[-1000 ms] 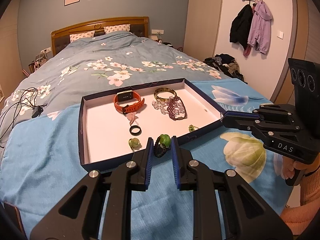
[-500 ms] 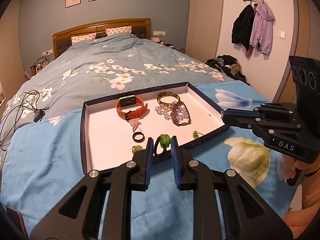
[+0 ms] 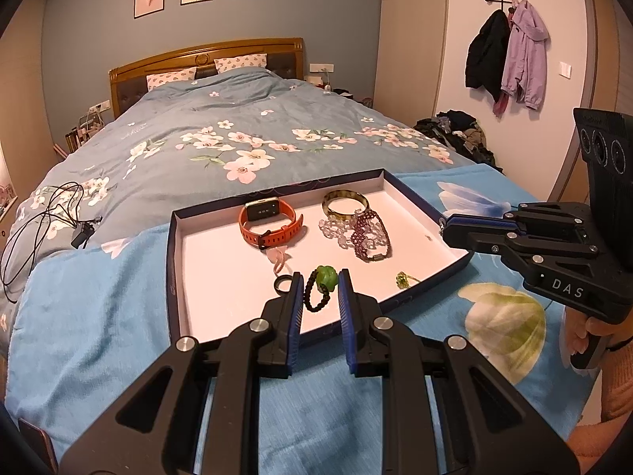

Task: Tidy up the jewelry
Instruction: 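Carry the silver ring and green-bead black tie over the tray with both tools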

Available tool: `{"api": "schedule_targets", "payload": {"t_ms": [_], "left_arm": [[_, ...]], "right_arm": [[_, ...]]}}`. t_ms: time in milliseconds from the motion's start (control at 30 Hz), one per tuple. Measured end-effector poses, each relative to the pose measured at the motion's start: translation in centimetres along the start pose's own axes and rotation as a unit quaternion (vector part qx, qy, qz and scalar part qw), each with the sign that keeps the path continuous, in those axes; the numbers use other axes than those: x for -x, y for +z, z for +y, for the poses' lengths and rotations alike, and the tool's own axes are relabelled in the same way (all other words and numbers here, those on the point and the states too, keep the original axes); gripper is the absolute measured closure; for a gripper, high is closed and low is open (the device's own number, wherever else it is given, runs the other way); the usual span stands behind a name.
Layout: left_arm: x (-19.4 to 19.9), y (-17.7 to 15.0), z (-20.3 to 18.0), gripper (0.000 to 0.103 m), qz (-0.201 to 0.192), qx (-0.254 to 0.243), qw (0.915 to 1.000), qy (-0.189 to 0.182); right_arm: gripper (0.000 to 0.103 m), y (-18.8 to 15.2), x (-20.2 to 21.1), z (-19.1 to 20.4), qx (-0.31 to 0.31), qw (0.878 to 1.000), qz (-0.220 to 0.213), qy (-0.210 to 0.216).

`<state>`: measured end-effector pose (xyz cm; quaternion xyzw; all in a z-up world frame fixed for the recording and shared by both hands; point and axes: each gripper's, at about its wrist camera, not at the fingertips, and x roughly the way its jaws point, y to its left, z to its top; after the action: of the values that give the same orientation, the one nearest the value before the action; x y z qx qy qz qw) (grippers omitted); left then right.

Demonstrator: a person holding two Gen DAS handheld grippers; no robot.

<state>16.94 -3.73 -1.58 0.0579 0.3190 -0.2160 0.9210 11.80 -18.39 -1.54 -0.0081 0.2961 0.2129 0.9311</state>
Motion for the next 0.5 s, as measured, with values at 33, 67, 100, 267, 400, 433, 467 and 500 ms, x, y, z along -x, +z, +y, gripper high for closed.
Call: {"api": "schedule_targets", "payload": {"t_ms": [33,67,100,267,400,433,467,500], "left_arm": [[-0.1,0.1,0.0,0.085,0.0,0.0,1.0,0.0],[-0.2,0.2,0.1,0.085,0.0,-0.001,1.0,0.001],[-0.2,0.2,0.1,0.085,0.0,0.0,1.0,0.002],[-0.6,0.5,0.2,0.085,0.001,-0.001,1.0,0.003],[-1.3,0.9,0.3,0.085,0.004,-0.001,1.0,0.005],[-1.4,0.9,0.3,0.085,0.005,0.0,1.0,0.006],[-1.6,1.0,0.4,0.085,0.005,0.0,1.0,0.006],[-1.8,1.1,0.4,0.085,0.007,0.0,1.0,0.006]], "right_arm": [[0.1,-0.1,0.1,0.1,0.0,1.0,0.0,0.0],[0.1,0.1,-0.1,0.0,-0.001,1.0,0.0,0.001],[0.1,0.0,-0.1,0.0,-0.001,1.0,0.0,0.001],[0.1,0.5,-0.3,-0.5,-0.002,1.0,0.003,0.003],[0.1,0.8,-0.9,-0.7,-0.002,1.0,0.006,0.002],[0.1,0.8,-1.0,-0.7,-0.002,1.0,0.007,0.002],[0.1,0.9,-1.2,-0.8,-0.002,1.0,0.007,0.001],[0.1,0.9,-1.2,-0.8,-0.002,1.0,0.008,0.0]]}}
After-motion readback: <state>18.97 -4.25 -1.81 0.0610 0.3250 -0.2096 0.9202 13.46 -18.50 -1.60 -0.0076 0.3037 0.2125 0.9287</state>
